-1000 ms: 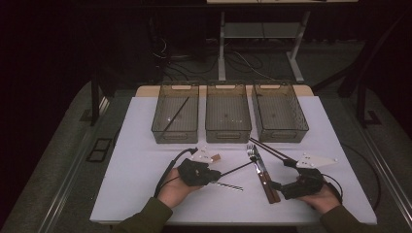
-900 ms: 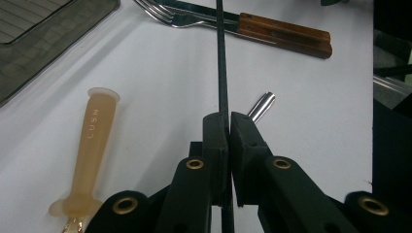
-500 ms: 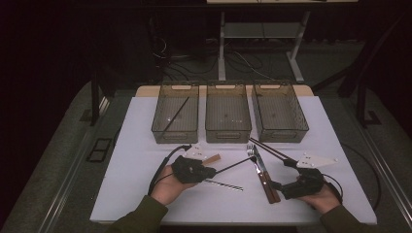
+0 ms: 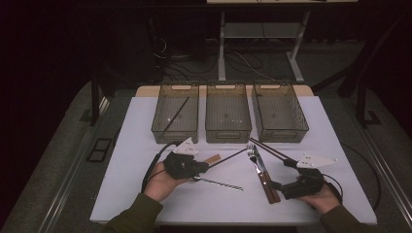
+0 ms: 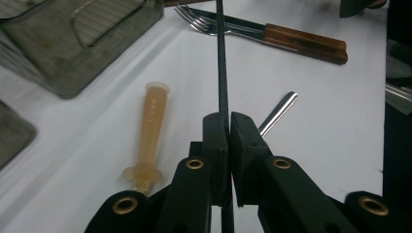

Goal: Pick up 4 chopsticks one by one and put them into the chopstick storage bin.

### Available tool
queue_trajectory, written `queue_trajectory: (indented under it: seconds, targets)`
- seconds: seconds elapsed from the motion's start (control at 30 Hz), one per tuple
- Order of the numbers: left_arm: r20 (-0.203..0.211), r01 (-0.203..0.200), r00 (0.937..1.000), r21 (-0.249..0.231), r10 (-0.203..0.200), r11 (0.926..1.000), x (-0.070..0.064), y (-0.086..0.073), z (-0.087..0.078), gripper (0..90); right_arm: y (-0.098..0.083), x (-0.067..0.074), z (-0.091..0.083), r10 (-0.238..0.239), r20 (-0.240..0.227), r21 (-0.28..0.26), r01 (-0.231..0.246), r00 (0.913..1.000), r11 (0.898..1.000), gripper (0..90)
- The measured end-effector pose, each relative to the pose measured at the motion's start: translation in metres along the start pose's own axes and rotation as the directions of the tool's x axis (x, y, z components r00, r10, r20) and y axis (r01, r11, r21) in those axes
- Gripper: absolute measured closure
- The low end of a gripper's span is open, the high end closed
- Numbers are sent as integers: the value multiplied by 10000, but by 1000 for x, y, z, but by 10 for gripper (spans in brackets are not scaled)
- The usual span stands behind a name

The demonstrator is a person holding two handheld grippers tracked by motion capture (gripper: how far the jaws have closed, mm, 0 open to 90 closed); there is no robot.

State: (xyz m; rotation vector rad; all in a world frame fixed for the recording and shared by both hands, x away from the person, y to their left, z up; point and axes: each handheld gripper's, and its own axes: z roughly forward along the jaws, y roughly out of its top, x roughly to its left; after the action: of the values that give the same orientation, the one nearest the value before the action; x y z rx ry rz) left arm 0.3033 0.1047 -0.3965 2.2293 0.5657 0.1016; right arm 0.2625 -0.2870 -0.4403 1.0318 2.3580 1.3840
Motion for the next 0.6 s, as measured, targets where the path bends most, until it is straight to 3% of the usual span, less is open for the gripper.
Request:
queue_trajectory:
  seconds: [0.6]
  targets:
    - [-597, 558, 9965, -358, -578, 9978, 22, -3, -24, 858, 0, 0, 0, 23, 9, 11, -23, 10000, 10000, 4]
